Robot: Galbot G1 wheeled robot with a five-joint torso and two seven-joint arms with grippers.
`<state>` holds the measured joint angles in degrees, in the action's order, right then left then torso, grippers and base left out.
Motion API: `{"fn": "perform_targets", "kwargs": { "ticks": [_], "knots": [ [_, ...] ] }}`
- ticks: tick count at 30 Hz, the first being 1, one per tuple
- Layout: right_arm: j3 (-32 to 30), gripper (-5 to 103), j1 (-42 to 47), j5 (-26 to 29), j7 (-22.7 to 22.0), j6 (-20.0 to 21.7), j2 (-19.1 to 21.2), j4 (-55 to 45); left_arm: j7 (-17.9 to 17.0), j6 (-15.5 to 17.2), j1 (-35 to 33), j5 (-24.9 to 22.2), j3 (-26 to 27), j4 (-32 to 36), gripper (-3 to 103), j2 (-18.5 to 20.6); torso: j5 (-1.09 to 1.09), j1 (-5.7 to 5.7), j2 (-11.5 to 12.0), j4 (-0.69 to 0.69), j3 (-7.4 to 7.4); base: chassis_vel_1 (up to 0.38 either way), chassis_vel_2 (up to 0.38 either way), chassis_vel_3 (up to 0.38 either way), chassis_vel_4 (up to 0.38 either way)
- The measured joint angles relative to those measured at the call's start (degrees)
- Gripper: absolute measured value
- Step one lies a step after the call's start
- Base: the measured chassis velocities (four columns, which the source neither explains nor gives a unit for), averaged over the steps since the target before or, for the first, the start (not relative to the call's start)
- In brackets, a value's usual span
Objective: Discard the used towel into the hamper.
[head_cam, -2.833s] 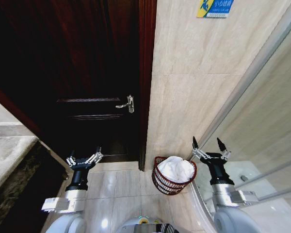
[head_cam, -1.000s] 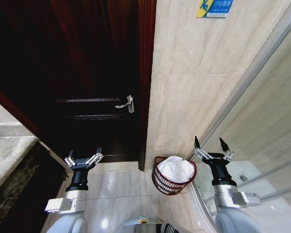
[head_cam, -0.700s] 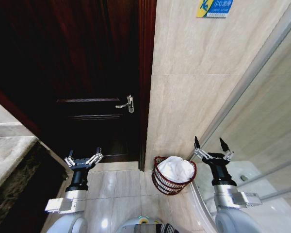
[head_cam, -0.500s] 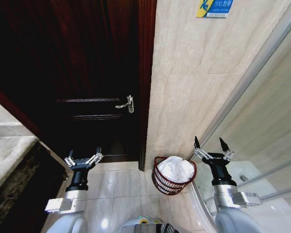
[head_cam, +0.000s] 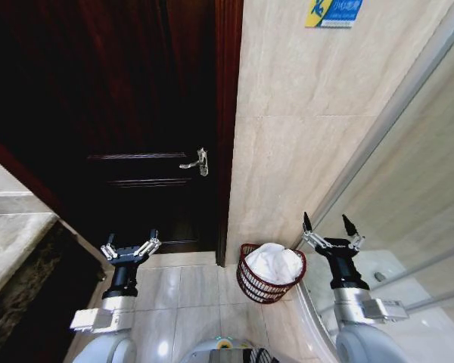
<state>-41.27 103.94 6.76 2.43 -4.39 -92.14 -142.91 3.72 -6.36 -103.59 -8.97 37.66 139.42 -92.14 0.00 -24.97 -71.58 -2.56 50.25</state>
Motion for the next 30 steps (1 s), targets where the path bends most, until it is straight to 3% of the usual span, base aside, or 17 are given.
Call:
{"fn": "perform_targets", "kwargs": {
  "ticks": [30],
  "knots": [
    [0.0,100,0.0,0.0,0.0,0.0,0.0,0.0,0.0,0.0,0.0,0.0,0.0,0.0,100,0.0,0.0,0.0,0.0,0.0,0.0,-0.016,-0.014,-0.016,-0.015]
  ]
}}
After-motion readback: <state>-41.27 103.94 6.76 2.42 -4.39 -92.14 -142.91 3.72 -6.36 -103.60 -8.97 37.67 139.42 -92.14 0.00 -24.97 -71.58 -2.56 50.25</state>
